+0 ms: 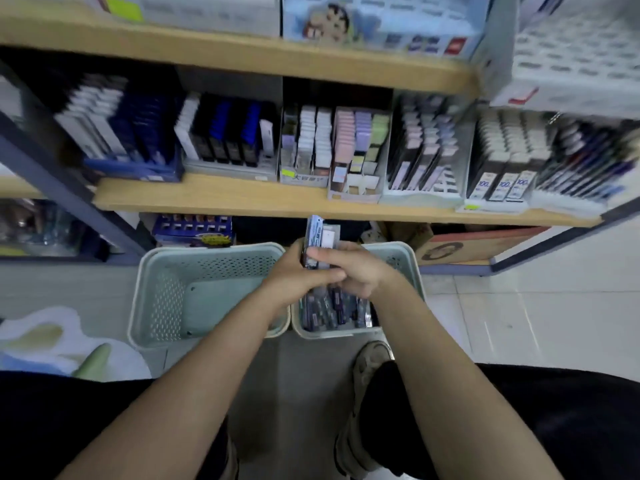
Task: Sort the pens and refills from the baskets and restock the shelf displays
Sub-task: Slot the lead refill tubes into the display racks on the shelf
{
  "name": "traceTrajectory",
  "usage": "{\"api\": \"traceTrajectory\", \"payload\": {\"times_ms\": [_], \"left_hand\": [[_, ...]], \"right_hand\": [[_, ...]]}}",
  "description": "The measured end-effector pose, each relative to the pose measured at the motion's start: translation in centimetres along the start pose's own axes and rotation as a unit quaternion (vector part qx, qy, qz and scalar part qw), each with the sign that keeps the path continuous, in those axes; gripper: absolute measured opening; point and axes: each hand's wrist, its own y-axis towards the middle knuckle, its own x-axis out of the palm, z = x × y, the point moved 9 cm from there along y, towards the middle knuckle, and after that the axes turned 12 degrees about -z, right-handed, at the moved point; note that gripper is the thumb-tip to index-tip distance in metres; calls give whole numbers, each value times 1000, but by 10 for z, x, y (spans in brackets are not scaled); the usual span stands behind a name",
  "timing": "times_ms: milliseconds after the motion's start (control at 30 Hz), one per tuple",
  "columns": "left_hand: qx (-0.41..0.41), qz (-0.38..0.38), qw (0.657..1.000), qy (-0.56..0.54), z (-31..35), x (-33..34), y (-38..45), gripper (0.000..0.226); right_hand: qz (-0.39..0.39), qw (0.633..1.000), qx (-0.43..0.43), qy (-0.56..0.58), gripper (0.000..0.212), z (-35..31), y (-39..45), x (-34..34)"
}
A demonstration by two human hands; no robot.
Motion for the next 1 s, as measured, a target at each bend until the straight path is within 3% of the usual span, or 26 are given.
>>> {"api": "traceTrajectory", "payload": {"times_ms": [67, 167, 333, 500, 600, 733, 1000], "left_hand": [[19, -32, 999, -27, 35, 6, -13, 59], [56, -49, 997, -9, 93, 8, -40, 50], [142, -5, 990, 26, 180, 1, -89, 24], [246, 1, 969, 27, 262, -10, -143, 20], [264, 7, 964, 31, 289, -23, -155, 14], [275, 12, 961, 29, 300, -26, -152, 25], [222, 43, 974, -34, 273, -24, -121, 15]], "right_hand": [[7, 999, -26, -17, 15, -34, -20, 18], [1, 996, -63, -70, 22, -88, -49, 49], [52, 954, -149, -256, 14, -178, -100, 97], [65, 898, -214, -379, 41, -248, -144, 140], [34, 893, -277, -352, 35, -278, -157, 152], [5, 896, -329, -299, 23, -292, -158, 150], [104, 900, -355, -231, 16, -271, -143, 102]]}}
